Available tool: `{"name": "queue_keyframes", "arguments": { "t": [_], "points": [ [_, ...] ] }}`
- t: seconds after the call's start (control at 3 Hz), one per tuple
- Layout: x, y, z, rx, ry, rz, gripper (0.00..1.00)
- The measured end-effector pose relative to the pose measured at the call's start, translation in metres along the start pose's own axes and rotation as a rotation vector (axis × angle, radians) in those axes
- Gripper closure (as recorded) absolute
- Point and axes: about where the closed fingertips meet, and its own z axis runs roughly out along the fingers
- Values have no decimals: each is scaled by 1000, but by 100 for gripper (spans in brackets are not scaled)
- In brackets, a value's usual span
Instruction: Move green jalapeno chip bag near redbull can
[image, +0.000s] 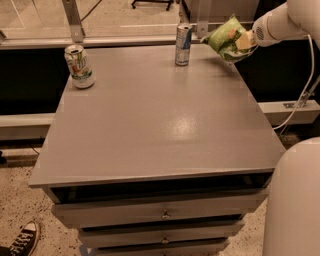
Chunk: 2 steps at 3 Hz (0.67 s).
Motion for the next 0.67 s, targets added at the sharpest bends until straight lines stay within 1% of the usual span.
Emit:
{"name": "queue_keyframes", "arguments": {
  "t": [0.33,0.67],
  "points": [
    [-4,13,24,-30,-14,30,100],
    [-12,29,41,-65,-29,47,100]
  ]
}}
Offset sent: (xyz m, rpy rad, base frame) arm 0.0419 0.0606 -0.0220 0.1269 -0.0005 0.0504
